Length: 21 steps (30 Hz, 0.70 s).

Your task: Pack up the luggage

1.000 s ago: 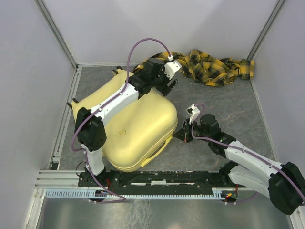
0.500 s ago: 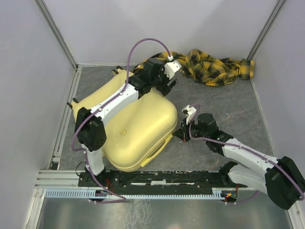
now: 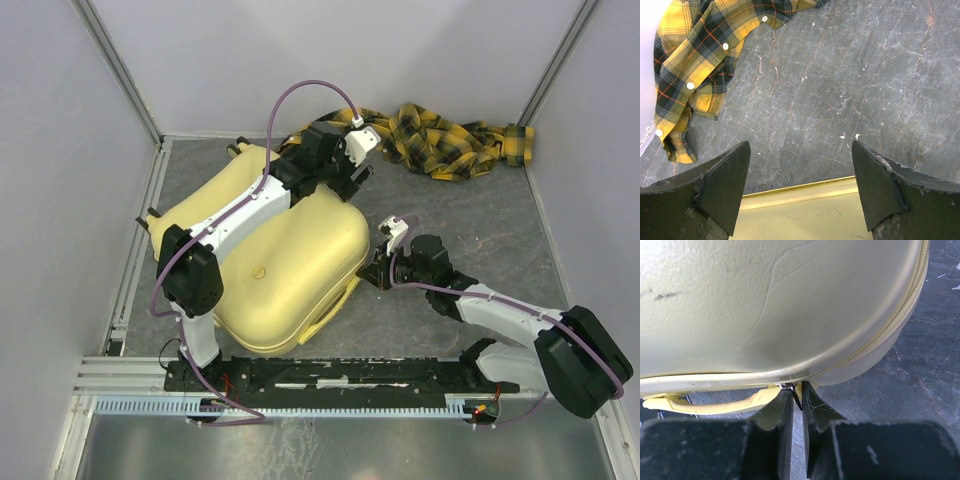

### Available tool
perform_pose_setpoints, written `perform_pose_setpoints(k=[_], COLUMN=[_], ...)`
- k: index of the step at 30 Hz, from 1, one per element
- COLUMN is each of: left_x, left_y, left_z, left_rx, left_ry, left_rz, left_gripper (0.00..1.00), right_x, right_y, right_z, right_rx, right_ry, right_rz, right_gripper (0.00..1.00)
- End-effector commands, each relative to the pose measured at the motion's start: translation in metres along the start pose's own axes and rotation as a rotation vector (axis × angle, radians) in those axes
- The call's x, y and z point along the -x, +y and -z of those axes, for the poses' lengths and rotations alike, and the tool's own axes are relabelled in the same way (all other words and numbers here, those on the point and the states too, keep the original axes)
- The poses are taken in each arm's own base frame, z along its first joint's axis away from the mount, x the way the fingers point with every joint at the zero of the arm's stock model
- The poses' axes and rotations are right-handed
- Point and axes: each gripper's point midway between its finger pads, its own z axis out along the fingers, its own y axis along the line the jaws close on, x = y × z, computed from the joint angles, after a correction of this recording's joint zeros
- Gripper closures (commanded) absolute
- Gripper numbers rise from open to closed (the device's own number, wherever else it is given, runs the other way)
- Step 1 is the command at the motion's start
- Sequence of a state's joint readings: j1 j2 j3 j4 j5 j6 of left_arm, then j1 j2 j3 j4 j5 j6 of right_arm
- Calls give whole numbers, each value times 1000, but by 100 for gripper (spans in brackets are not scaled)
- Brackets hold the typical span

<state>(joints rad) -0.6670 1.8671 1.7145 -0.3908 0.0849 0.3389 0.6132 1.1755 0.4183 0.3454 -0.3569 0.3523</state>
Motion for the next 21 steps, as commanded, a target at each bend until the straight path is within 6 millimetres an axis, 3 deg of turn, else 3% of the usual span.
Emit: perform_pose_setpoints(k=[1, 3, 5, 9, 15, 18, 21], left_x=[25, 31, 35, 29, -28, -53, -79], left_y=[6, 10, 22, 71, 176, 213, 237], left_z=[15, 25, 40, 84, 122, 130, 129], left_rx=[13, 0, -28, -60, 105, 179, 263], left_ry=[-73, -84, -101, -141, -92, -91, -51], left_rz=[32, 82, 155, 314, 579, 700, 761], left_gripper=[12, 12, 11, 9, 9, 9, 10], right_x=[33, 35, 34, 31, 26, 28, 34], right_y=[-3, -4, -6, -15, -17, -20, -26], right_z=[-6, -3, 1, 12, 23, 25, 25], right_rx=[-21, -37, -56, -118, -136, -150, -176], right_ry=[-121, -125, -124, -110, -88, -84, -81], right_rz=[29, 37, 49, 82, 138, 183, 240], right_gripper=[88, 97, 98, 98, 98, 98, 98])
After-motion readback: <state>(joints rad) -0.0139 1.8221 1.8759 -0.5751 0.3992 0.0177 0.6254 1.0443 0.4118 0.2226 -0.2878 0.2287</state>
